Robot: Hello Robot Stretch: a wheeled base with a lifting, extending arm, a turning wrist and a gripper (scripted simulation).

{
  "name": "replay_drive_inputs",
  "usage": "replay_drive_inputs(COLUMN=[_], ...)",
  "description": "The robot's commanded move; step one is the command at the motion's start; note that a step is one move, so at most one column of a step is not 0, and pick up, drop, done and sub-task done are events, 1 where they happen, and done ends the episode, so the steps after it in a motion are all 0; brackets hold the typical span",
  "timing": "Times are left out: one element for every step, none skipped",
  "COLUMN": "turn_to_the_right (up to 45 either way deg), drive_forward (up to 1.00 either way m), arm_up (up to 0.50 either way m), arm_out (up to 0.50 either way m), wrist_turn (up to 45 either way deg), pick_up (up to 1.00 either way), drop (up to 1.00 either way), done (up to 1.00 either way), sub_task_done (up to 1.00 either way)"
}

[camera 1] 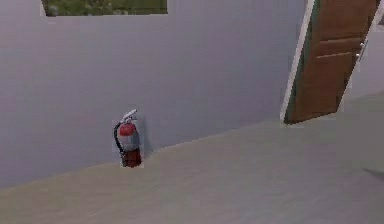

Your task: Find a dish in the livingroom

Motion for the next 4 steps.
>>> replay_drive_inputs(turn_to_the_right=[45.0,0.0,9.0,0.0], drive_forward=[0.00,0.95,0.00,1.00], arm_up=[0.00,0.00,0.00,0.00], arm_out=[0.00,0.00,0.00,0.00], wrist_turn=[0.0,0.0,0.0,0.0], pick_up=[0.00,0.00,0.00,0.00], drop=[0.00,0.00,0.00,0.00], done=[0.00,0.00,0.00,0.00], sub_task_done=[0.00,0.00,0.00,0.00])
